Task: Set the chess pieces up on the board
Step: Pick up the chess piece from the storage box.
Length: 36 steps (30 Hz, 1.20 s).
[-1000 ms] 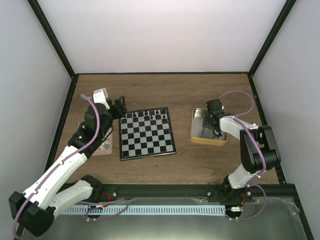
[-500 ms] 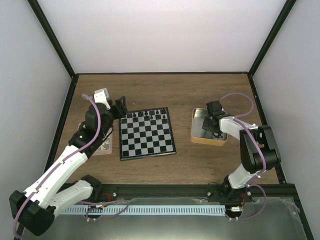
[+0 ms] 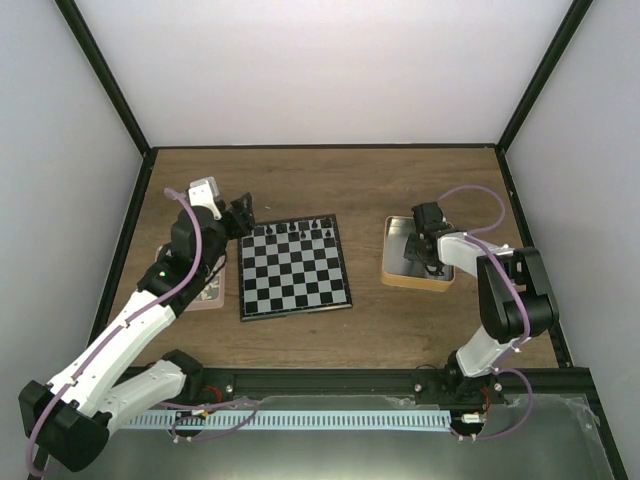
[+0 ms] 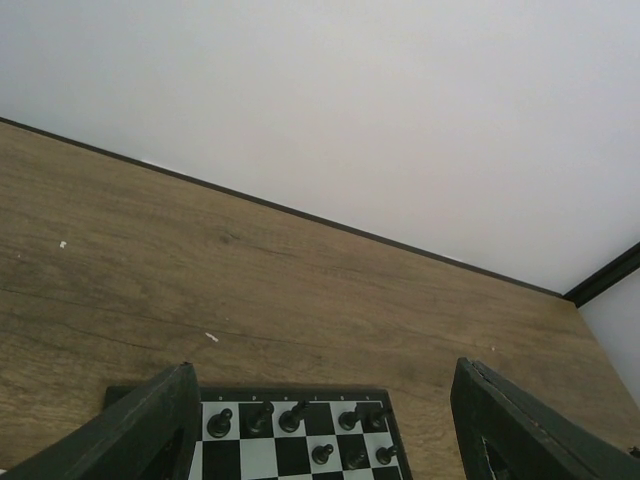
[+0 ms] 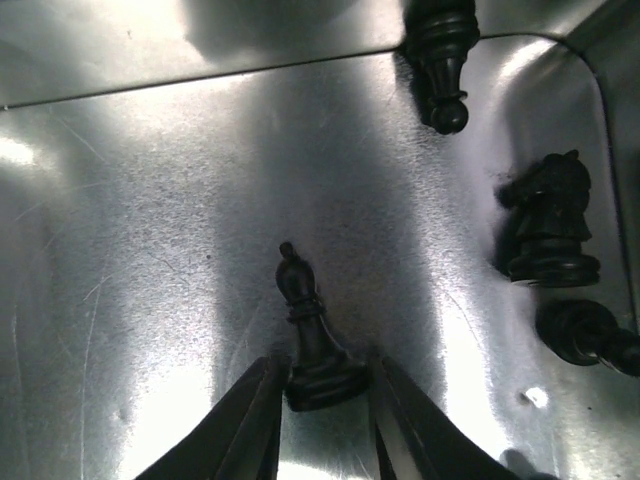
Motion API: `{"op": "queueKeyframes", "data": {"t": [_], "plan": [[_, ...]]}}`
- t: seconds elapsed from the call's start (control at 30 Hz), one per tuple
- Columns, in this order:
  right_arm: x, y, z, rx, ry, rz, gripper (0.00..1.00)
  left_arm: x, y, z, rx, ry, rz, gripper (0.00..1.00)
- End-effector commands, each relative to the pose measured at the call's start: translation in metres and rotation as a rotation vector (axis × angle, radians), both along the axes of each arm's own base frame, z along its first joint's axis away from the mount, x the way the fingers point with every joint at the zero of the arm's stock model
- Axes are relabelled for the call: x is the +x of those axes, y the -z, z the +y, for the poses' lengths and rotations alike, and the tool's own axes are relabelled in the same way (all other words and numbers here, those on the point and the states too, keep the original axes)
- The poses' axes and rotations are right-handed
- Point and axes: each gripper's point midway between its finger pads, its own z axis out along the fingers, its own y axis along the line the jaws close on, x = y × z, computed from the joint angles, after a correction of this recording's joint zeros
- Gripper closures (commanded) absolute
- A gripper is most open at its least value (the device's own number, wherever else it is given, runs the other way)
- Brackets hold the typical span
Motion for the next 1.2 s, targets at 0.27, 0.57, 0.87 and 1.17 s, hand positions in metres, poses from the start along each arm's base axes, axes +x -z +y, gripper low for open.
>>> {"op": "queueKeyframes", "data": {"t": [0.27,0.57,0.87,1.17], "plan": [[0.011,-0.004,0.0,0.008,0.005,-0.028,0.67,0.002,0.001,-0.006,-0.006,0.03,-0.003,0.29],[0.021,0.001,0.0,-0.016,-0.01,-0.037,0.65,0.003,0.002,-0.007,-0.005,0.036,0.002,0.29],[0.015,-0.007,-0.002,0.005,0.033,-0.054,0.8,0.003,0.0,-0.01,-0.009,0.05,0.0,0.29],[0.021,-0.066,0.029,0.175,-0.082,-0.208,0.81,0.002,-0.005,-0.039,-0.038,0.197,-0.001,0.25]]}}
